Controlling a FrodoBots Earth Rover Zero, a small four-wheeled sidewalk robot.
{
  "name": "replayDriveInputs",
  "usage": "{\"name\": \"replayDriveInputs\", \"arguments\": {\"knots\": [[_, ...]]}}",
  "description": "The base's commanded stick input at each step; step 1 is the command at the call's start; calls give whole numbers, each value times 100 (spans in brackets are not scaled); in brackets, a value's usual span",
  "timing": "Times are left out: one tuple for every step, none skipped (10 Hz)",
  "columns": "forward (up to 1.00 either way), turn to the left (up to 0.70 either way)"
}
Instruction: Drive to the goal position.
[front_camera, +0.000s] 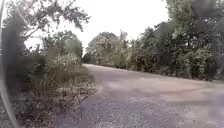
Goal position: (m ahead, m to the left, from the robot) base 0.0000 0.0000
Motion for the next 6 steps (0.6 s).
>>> {"name": "replayDriveInputs", "arguments": {"knots": [[6,0],[6,0],[6,0],[6,0],[5,0],[5,0]]}}
